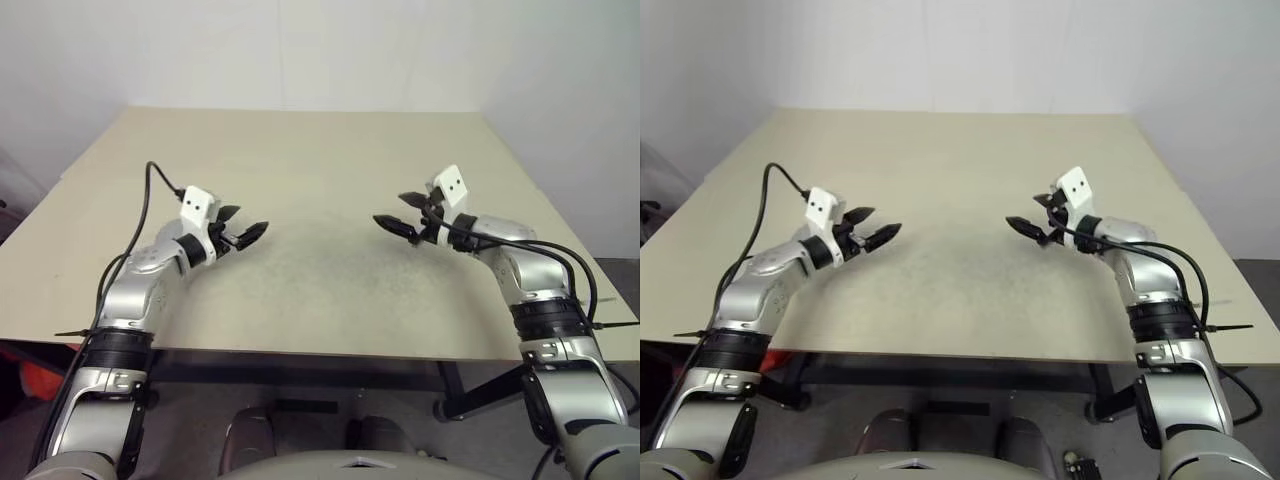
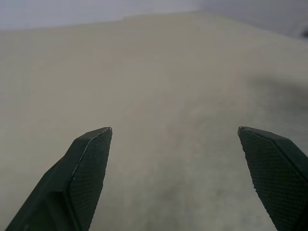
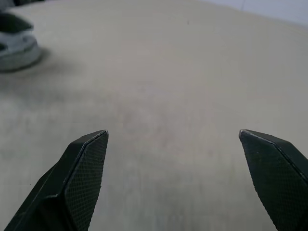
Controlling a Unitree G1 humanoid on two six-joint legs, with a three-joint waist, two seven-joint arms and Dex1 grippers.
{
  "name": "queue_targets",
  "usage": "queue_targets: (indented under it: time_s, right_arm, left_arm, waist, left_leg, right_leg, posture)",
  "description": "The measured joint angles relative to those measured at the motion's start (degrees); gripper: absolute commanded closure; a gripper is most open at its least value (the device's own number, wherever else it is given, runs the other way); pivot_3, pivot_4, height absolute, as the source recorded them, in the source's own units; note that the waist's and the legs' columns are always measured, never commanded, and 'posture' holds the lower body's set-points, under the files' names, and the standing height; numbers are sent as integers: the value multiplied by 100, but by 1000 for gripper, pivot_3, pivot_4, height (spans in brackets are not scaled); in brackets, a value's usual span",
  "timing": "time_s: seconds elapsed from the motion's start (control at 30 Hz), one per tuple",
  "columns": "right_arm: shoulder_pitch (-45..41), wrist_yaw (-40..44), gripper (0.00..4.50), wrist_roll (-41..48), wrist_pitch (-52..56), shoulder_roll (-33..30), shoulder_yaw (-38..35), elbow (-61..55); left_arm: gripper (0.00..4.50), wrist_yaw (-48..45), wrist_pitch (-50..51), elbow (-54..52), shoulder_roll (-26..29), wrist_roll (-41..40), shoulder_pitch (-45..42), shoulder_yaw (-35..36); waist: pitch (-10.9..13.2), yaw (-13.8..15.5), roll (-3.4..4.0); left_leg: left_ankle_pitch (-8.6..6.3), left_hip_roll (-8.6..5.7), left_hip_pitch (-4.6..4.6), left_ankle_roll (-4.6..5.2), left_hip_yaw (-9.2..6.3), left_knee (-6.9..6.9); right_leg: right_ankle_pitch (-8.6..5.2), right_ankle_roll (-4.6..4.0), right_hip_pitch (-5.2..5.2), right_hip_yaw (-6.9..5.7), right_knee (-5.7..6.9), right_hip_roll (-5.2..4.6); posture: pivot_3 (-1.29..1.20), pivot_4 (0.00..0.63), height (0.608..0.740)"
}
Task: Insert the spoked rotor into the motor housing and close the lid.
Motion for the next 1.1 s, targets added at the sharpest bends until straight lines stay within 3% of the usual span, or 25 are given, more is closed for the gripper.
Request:
queue_targets:
  time_s: [0.2, 1.1]
  right_arm:
    - [364, 283, 0, 99, 13, -123, -53, -597]
    - [262, 87, 0, -307, 131, -71, 15, -646]
  left_arm:
    - [35, -593, -184, -56, -241, 12, 34, -178]
    - [35, -338, 71, -300, -525, 345, 289, -241]
  waist:
    - [-1, 5, 3]
    - [-1, 12, 4]
  left_leg:
    - [-2, 10, 10, 5, 6, 9]
    - [-5, 13, 24, 10, 7, 18]
  right_leg:
    - [-1, -1, 1, 12, 14, -1]
    - [-2, -3, 1, 14, 33, -2]
  posture:
    - [0, 0, 740]
    - [0, 0, 740]
